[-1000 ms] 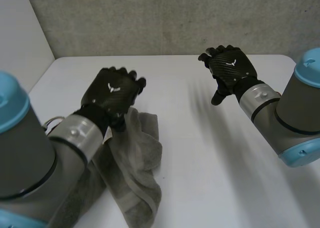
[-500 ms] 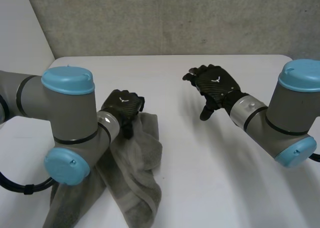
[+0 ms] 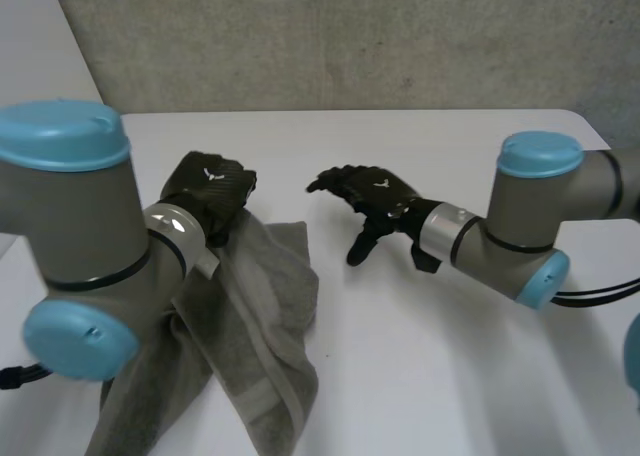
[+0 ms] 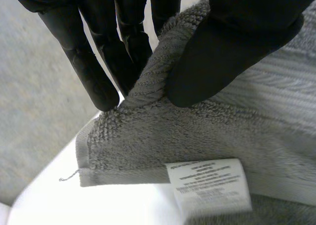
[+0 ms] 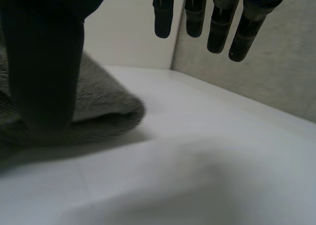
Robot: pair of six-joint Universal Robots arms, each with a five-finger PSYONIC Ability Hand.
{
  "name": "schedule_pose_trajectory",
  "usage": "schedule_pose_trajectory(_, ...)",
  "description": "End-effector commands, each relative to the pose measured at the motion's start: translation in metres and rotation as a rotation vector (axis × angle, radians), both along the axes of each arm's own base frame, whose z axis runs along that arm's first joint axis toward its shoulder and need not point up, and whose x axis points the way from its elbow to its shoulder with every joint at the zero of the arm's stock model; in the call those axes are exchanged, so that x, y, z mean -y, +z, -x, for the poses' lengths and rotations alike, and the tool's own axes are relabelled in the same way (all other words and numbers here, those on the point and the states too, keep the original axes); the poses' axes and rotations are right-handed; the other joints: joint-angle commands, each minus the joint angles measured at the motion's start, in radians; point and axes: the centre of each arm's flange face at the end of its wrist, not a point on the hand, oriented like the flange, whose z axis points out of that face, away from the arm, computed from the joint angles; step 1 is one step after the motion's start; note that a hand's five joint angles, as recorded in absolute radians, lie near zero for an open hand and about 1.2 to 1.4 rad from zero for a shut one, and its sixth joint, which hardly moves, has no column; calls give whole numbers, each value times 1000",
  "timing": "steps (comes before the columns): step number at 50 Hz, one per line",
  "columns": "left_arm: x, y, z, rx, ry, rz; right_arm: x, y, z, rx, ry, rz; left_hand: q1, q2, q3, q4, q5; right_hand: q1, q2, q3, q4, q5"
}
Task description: Fold the towel.
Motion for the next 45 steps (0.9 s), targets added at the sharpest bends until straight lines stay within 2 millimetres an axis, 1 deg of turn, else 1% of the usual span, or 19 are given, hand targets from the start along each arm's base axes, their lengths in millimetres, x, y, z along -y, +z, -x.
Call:
schedule_pose_trajectory(1,-49,41,3,-53,-87,80,-24,-13,-34,64,124,-113,235,187,190,187,203,-34,-47,-40,-58,-43)
schedule_pose_trajectory(9,-67,62,-5,-72,-104,138,-68,-23,-65,54,246,-139,235,187,190,187,203,36,23,30,12,27)
schedule_pose_trajectory(10,-67,62,-5,-72,-104,138,-71,-21,-70,58,248,-124,235,187,190,187,203,509,496,503,485,500)
schedule_pose_trajectory(11,-67,63,-6,-70,-105,146,-71,-21,-70,58,248,-124,235,187,190,187,203,513,501,508,490,504)
schedule_pose_trajectory(12,-67,63,-6,-70,-106,146,-70,-16,-74,67,239,-102,235,187,190,187,203,1031,1018,1025,1007,1022)
schedule_pose_trajectory(14,-62,67,-6,-60,-101,167,-61,-6,-76,82,192,-58,235,187,190,187,203,1188,1175,1182,1164,1178)
schedule_pose_trajectory(16,-59,68,-6,-53,-97,183,-30,28,-76,128,0,73,235,187,190,187,203,1188,1175,1182,1164,1179)
schedule_pose_trajectory(19,-47,78,-6,-31,-81,239,-8,48,-65,153,-137,134,235,187,190,187,203,1188,1175,1182,1164,1179)
schedule_pose_trajectory(21,-34,86,-8,-17,-56,276,30,105,-25,213,-387,271,235,187,190,187,203,1188,1175,1182,1164,1179)
schedule_pose_trajectory(22,-21,94,-10,-5,-31,319,30,105,-25,213,-388,272,235,187,190,187,203,1188,1175,1182,1164,1179)
schedule_pose_trajectory(24,-7,107,-12,-11,-3,372,31,162,-4,306,-472,420,235,187,190,187,203,1188,1175,1182,1164,1179)
schedule_pose_trajectory(28,10,149,-10,-81,32,532,18,200,10,401,-490,540,235,187,190,187,203,1188,1175,1182,1164,1179)
schedule_pose_trajectory(31,12,160,-9,-104,39,572,-1,220,22,465,-492,612,235,187,190,187,203,1188,1175,1182,1164,1179)
schedule_pose_trajectory(33,14,166,-8,-126,44,607,-10,219,25,467,-485,620,235,187,190,187,203,1188,1175,1182,1164,1179)
schedule_pose_trajectory(37,15,149,-6,-108,37,571,-26,180,25,334,-464,521,235,187,190,187,203,1188,1175,1182,1164,1179)
schedule_pose_trajectory(41,20,93,-2,-32,15,436,-37,148,24,217,-429,431,235,187,190,187,203,1188,1175,1182,1164,1179)
schedule_pose_trajectory(42,20,93,-2,-32,15,435,-43,130,22,157,-407,387,235,187,190,187,203,1188,1175,1182,1164,1179)
schedule_pose_trajectory(44,21,54,1,13,3,355,-47,113,19,102,-386,349,235,187,190,187,203,1188,1175,1182,1164,1179)
schedule_pose_trajectory(45,21,54,1,14,3,354,-51,92,17,36,-369,315,235,187,190,187,203,1188,1175,1182,1164,1179)
